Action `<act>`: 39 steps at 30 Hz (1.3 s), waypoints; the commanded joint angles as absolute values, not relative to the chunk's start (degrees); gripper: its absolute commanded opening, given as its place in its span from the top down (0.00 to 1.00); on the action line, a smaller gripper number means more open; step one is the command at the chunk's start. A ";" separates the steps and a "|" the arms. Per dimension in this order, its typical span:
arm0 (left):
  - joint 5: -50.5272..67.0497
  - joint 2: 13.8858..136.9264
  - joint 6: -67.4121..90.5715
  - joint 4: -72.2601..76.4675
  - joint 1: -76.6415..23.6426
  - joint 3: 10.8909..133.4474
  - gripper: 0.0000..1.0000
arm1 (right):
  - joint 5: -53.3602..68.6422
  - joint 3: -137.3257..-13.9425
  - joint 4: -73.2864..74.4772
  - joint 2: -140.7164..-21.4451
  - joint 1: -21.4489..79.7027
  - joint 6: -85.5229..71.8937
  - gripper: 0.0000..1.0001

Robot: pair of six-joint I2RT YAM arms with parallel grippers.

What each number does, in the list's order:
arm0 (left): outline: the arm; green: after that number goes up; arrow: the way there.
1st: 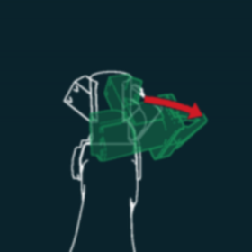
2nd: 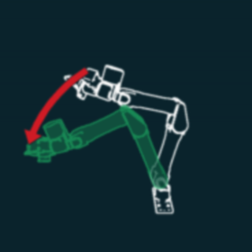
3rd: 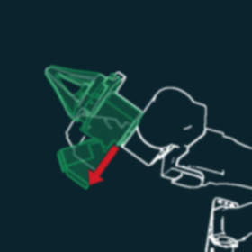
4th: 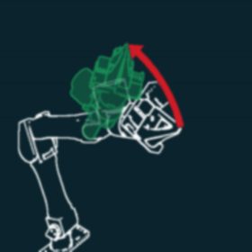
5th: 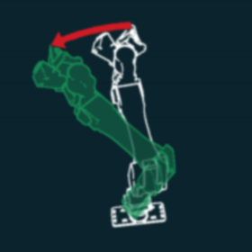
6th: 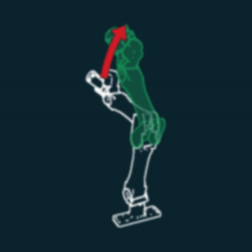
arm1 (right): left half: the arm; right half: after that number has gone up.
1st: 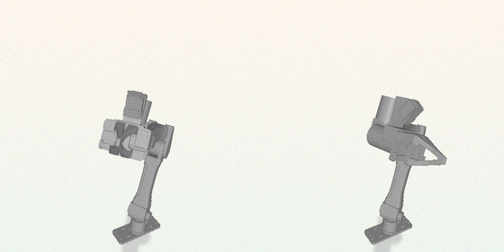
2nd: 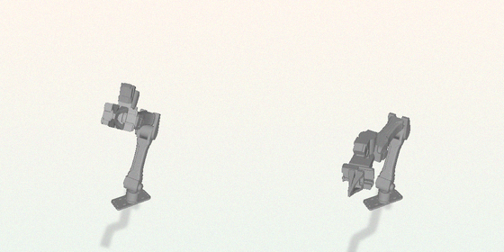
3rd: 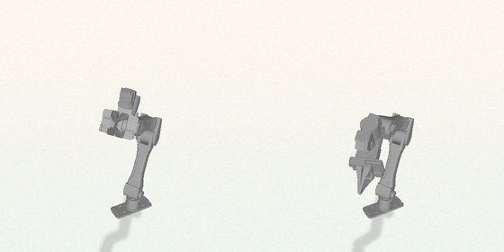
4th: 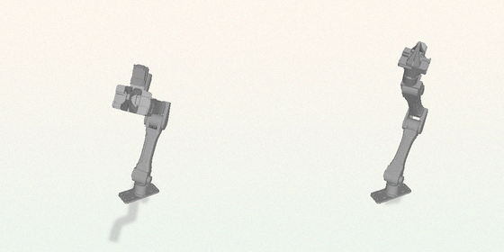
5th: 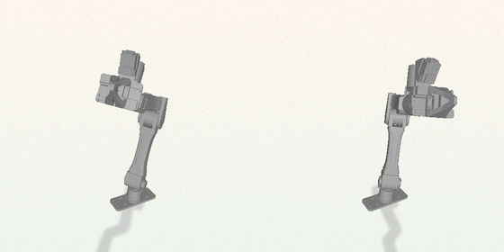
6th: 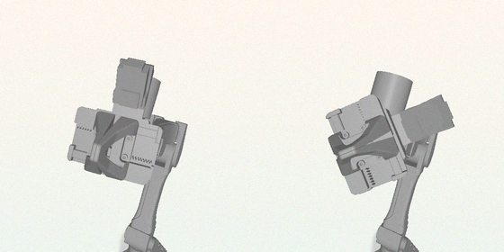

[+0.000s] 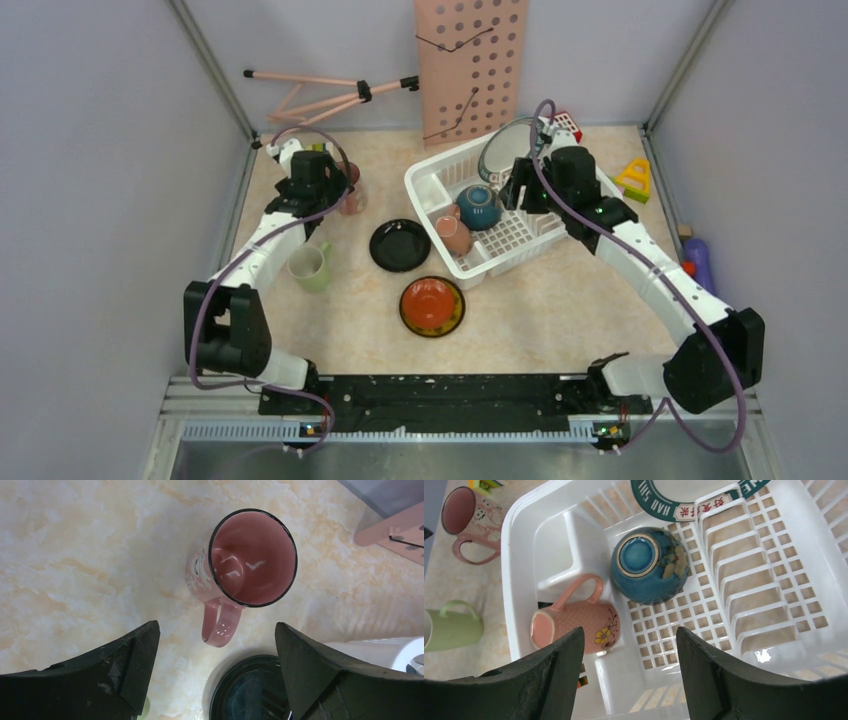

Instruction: Load the mixed dishes into the dish rack

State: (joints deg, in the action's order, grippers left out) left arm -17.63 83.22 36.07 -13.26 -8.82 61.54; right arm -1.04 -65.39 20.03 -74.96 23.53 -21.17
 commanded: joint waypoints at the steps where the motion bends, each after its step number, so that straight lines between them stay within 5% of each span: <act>1: -13.13 84.11 35.49 -12.56 -8.69 64.84 0.10 | 5.37 -62.93 17.51 -71.00 23.99 -20.46 0.33; 11: 13.60 84.99 26.82 -21.73 -9.43 63.19 0.25 | 15.69 -56.21 15.64 -63.94 24.01 -18.14 0.34; 26: -14.51 83.45 37.08 -20.26 -9.73 63.63 0.11 | 15.91 -54.03 15.90 -62.44 24.00 -18.49 0.34; 39: -14.20 95.71 32.42 -16.89 -5.74 75.96 0.16 | 15.21 -54.07 16.66 -63.19 24.04 -18.00 0.34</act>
State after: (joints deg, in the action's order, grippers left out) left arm -12.97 91.81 34.35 -19.09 -6.24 70.85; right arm 15.84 -54.00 17.54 -63.37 23.53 -19.05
